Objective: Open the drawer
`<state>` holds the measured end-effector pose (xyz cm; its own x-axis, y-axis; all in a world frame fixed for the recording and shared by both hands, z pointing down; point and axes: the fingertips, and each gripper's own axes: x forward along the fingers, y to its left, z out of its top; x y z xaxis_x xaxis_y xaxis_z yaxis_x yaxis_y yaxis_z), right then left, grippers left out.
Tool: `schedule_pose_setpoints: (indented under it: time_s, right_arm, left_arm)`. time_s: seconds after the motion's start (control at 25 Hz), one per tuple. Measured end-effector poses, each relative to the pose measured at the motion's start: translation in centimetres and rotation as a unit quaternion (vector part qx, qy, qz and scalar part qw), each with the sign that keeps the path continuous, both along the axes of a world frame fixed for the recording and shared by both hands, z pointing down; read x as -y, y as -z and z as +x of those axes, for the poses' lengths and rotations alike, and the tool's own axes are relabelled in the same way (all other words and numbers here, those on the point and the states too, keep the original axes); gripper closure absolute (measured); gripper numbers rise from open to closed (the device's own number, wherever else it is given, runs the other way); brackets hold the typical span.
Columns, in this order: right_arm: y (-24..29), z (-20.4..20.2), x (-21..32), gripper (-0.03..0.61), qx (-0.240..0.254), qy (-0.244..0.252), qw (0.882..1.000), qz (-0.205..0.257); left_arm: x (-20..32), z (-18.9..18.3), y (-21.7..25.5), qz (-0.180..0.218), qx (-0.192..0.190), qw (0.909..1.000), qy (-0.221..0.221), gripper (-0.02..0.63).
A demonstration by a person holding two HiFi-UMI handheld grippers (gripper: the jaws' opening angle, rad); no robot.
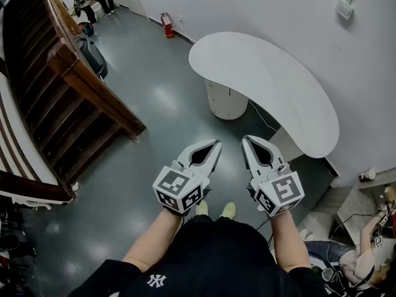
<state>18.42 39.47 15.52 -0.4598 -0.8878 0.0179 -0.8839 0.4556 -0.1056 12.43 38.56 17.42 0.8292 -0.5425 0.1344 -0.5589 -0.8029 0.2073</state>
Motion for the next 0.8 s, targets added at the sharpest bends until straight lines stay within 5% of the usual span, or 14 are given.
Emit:
schedule_pose_setpoints:
  time_s: [0.8]
  right_arm:
    - [-0.4,2.4,0.3,0.563,0.035,0.029,0.999,0.002]
  left_arm:
    - [0.7,2.1,-1.4,-0.016,0.003,0.9995,0.029,0.604]
